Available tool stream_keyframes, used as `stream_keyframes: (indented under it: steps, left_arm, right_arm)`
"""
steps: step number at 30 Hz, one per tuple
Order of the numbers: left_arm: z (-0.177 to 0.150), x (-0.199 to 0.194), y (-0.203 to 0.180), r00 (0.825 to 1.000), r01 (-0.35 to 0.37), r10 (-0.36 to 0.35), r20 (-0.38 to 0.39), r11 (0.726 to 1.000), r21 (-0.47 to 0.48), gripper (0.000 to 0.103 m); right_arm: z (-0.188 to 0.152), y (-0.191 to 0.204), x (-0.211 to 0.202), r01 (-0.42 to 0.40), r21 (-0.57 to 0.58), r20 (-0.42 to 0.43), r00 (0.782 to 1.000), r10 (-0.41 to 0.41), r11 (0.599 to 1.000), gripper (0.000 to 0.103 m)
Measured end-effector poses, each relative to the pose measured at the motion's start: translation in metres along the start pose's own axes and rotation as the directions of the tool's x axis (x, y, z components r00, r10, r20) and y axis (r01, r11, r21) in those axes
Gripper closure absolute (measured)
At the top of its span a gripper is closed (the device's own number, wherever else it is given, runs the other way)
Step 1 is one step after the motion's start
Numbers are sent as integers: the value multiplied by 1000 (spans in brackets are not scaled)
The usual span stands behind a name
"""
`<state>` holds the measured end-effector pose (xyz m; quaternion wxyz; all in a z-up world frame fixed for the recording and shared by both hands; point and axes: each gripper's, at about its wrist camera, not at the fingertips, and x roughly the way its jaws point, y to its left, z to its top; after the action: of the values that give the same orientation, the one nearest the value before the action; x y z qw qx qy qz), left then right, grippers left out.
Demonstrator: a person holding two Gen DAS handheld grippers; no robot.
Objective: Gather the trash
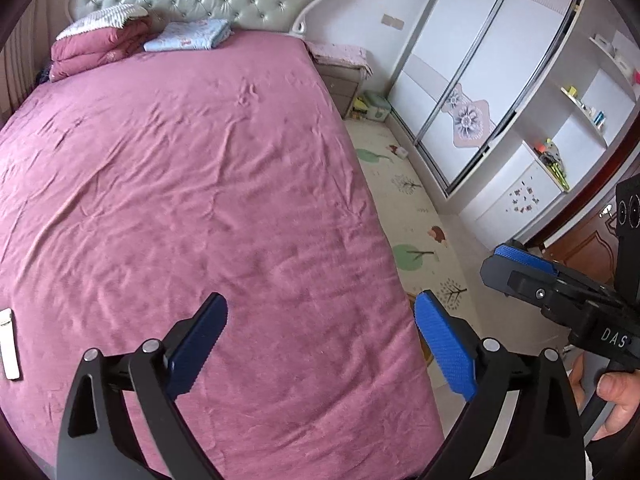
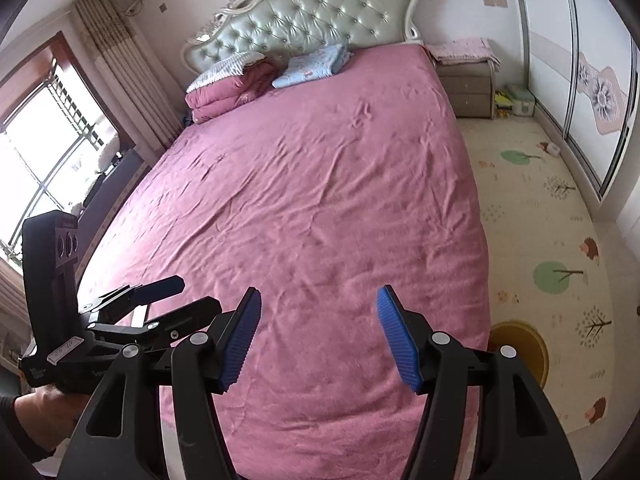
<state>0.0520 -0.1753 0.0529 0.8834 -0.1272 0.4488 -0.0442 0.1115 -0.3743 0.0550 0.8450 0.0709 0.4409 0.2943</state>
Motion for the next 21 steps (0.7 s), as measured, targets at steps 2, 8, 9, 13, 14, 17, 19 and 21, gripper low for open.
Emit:
stream_keyframes:
  steps: [2, 8, 9, 13, 14, 17, 19, 21]
  left_arm:
    - [2, -9, 0, 1000, -4, 4, 18, 1000, 0, 8]
    - [9, -46, -9, 996, -19, 19, 93, 1000, 0, 4]
    - [11, -52, -9, 995, -28, 28, 100, 1000, -9, 4]
    - [16, -70, -6, 991, -43, 49, 125, 998, -56, 4]
    - [16, -73, -5, 990, -49, 57, 130, 997, -62, 4]
    - [18, -82, -4, 984, -72, 82, 158, 995, -66, 4]
    - [18, -87, -5, 979, -93, 101, 174, 994, -55, 4]
    - [18, -92, -6, 975, -114, 120, 187, 993, -42, 4]
  right_arm:
    - [4, 6, -6, 13, -2, 12, 1000, -13, 1000, 43]
    - [10, 28, -21, 10, -19, 33, 999, -9, 1000, 38]
    - [11, 31, -25, 12, -21, 43, 999, -11, 1000, 38]
    - [15, 36, -39, 1, -30, 85, 996, 1, 1000, 33]
    - [15, 38, -41, 3, -38, 92, 996, 0, 999, 32]
    - [19, 41, -50, 9, -59, 114, 993, -2, 998, 32]
    - [22, 45, -55, 20, -77, 133, 991, -10, 997, 32]
    - [23, 46, -58, 19, -84, 144, 990, -6, 996, 30]
